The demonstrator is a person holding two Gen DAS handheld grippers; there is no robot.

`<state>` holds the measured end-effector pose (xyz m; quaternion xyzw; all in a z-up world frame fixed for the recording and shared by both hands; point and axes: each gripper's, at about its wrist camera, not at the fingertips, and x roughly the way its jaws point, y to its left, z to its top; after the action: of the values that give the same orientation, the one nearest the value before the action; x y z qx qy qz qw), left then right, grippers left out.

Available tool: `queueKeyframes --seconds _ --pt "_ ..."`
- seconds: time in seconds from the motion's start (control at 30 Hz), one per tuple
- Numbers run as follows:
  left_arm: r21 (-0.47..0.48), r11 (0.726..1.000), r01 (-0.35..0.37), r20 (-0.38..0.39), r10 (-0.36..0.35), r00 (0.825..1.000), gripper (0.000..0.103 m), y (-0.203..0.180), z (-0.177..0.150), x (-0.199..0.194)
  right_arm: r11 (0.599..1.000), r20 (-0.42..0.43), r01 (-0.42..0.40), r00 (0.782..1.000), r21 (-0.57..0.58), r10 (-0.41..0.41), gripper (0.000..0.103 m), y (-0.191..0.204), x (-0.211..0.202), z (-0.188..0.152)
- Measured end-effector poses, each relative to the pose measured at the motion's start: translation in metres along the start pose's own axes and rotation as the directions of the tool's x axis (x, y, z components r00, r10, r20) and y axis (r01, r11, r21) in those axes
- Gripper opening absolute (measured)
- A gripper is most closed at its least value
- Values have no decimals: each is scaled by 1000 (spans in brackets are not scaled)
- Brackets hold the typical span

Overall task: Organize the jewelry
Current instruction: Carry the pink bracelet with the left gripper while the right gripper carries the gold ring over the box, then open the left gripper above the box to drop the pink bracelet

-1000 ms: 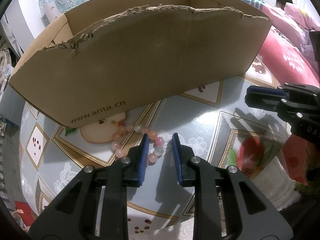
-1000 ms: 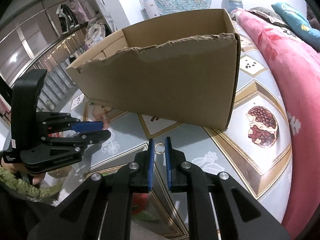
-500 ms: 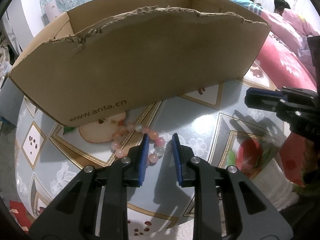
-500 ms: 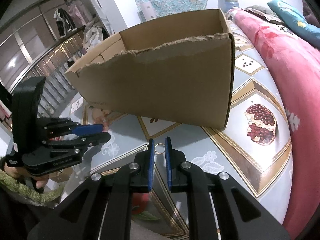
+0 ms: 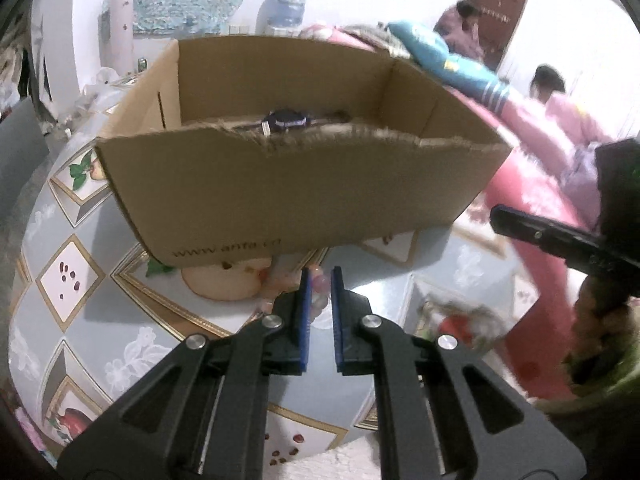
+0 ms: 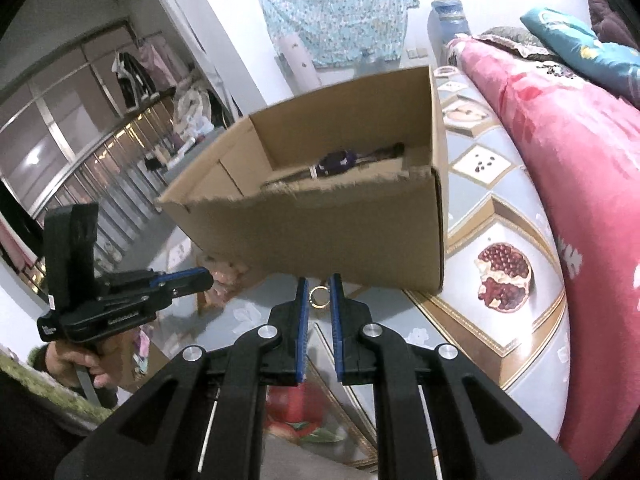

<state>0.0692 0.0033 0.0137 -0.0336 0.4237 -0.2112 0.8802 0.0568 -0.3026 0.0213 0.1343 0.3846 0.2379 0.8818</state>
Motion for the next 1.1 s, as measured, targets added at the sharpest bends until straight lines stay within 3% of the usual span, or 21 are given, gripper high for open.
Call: queueKeyframes --seconds 0.17,0.37,0.57,0.77,0.9,1.1 --pt "-21 998 56 53 -54 997 8 8 1 -25 999 41 -29 999 13 29 11 6 -12 9" --pt "-25 988 150 121 -146 982 8 8 9 -60 999 84 -51 995 13 49 11 13 -23 27" --pt "30 975 221 183 -222 958 8 -8 33 -81 1000 125 -24 992 -18 26 11 16 -30 56" --pt "68 957 283 230 -292 929 8 -11 65 -91 996 101 40 994 -79 -32 11 12 -15 95" --pt "72 964 256 215 -265 940 8 -10 96 -77 997 96 41 995 -70 -34 11 7 -7 107" --pt "37 977 208 63 -210 976 8 0 140 -13 999 97 19 995 -51 -14 11 -1 3 109"
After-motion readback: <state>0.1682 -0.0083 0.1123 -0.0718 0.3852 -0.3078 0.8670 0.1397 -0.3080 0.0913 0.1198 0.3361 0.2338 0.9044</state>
